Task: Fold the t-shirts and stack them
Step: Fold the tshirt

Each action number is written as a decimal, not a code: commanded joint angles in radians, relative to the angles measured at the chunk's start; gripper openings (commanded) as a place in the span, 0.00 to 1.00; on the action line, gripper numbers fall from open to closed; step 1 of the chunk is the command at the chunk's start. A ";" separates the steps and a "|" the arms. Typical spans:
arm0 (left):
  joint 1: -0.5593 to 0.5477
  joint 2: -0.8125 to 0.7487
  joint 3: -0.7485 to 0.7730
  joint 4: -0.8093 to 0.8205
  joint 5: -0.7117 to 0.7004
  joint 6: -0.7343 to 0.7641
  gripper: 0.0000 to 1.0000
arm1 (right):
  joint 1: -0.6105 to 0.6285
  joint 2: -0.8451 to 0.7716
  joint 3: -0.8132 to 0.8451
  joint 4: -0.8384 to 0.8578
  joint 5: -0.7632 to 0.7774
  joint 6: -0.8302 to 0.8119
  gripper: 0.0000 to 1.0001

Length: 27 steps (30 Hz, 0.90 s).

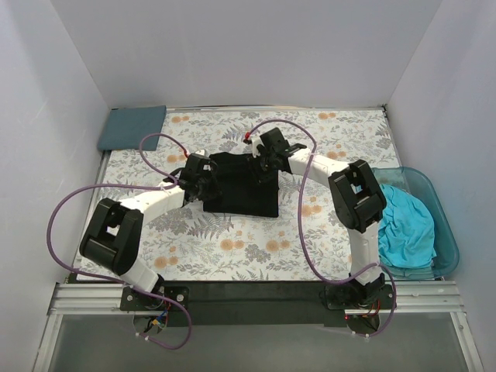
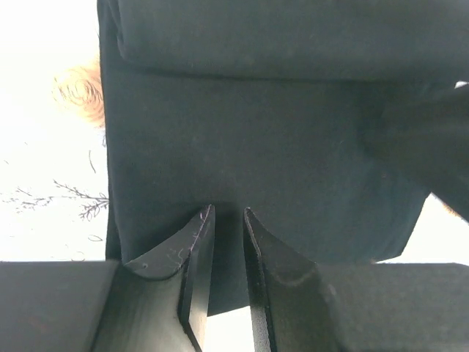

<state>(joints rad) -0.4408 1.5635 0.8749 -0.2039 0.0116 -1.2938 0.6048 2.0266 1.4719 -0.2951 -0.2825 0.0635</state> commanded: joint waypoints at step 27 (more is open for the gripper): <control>0.145 0.153 0.251 0.142 0.149 0.019 0.36 | -0.258 -0.016 -0.029 0.462 -0.394 0.446 0.39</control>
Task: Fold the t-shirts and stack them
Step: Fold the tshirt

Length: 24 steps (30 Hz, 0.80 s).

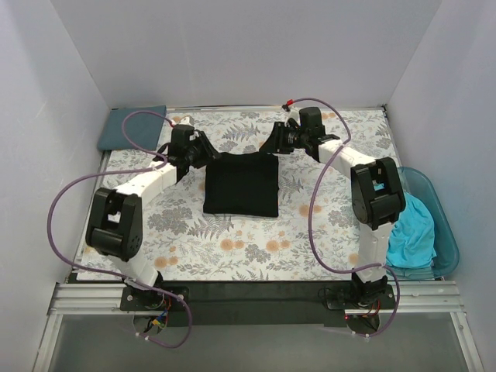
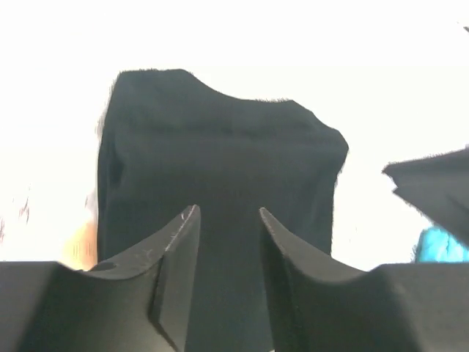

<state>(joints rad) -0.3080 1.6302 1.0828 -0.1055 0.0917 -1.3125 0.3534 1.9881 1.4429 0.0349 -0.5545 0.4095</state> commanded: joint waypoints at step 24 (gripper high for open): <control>0.053 0.286 0.177 0.159 0.192 0.067 0.44 | -0.123 0.152 -0.110 0.346 -0.188 0.255 0.37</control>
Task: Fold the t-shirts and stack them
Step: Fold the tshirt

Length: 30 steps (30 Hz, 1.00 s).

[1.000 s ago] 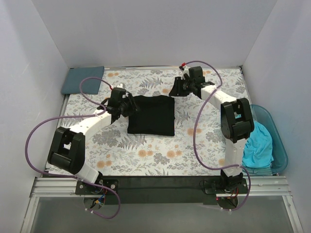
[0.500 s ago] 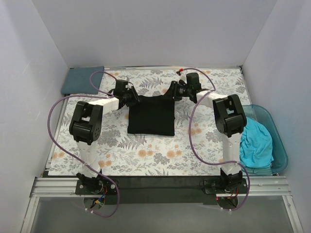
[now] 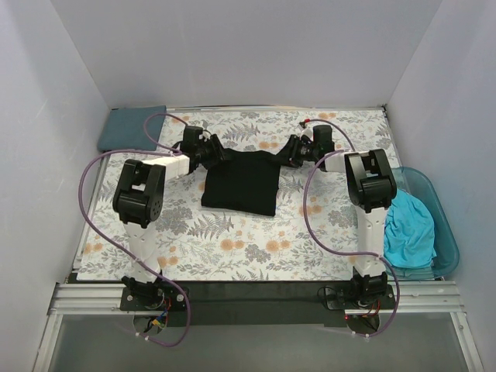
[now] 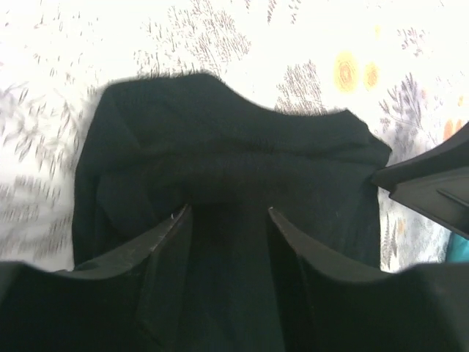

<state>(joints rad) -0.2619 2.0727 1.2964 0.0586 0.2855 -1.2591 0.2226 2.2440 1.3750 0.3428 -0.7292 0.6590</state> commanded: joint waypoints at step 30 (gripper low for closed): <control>-0.002 -0.568 -0.722 -0.151 -0.014 -0.267 0.25 | 0.179 -0.308 -0.588 0.093 0.008 0.004 0.29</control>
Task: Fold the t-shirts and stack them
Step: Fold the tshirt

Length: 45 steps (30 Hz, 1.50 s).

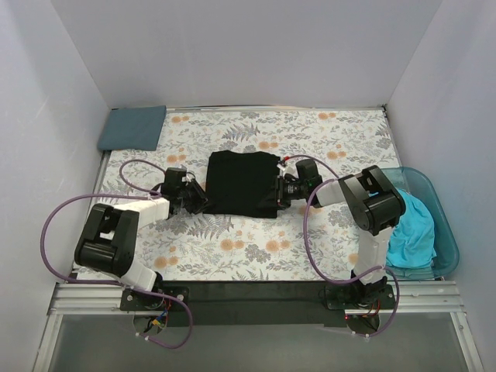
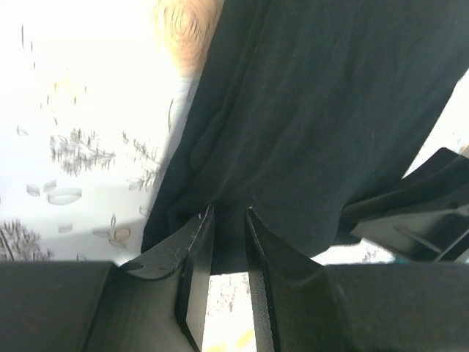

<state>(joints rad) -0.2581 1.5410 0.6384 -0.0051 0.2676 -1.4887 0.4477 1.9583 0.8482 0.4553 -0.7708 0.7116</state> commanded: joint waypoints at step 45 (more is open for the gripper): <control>-0.026 -0.453 -0.086 -0.236 -0.074 0.028 0.49 | 0.180 -0.007 0.144 0.123 -0.054 0.065 0.33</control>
<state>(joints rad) -0.2775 1.0843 0.5571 -0.2825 0.1547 -1.4479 0.6704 2.0396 1.0275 0.5713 -0.8219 0.8089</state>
